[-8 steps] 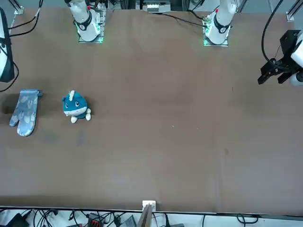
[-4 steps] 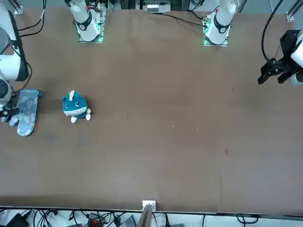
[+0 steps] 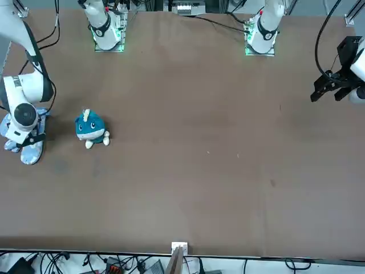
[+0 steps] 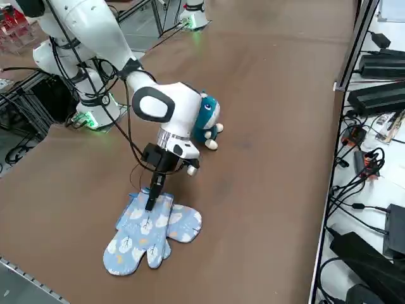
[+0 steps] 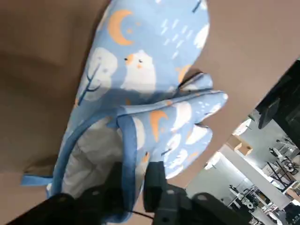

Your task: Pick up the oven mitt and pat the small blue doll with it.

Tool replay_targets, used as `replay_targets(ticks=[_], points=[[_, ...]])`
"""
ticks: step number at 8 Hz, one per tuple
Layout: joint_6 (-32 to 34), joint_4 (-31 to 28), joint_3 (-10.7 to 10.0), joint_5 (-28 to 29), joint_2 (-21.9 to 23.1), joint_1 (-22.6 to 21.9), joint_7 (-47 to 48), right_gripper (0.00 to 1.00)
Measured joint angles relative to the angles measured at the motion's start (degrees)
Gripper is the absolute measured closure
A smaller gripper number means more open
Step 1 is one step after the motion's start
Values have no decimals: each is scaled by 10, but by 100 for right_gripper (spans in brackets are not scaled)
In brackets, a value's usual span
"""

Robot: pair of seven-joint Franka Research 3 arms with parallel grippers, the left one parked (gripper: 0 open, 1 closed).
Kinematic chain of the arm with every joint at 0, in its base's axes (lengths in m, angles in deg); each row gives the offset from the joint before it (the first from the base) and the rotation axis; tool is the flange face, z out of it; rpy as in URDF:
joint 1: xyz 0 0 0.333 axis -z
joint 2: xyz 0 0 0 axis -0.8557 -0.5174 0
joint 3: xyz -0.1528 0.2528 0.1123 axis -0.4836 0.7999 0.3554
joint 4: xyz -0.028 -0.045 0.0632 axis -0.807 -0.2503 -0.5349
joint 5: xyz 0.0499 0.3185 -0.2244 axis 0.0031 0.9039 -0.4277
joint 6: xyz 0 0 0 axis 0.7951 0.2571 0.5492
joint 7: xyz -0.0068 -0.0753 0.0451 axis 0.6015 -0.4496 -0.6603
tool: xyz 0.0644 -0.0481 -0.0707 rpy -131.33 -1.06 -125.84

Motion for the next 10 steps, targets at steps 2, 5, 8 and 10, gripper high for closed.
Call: replay_targets(ticks=[2, 5, 8, 10], points=[[-2, 0, 0, 0, -8, -3, 0, 37], [-4, 6, 29, 13, -10, -21, 6, 0], [1, 45, 63, 108, 23, -27, 4, 0], [61, 81, 100, 206, 64, -26, 2, 0]])
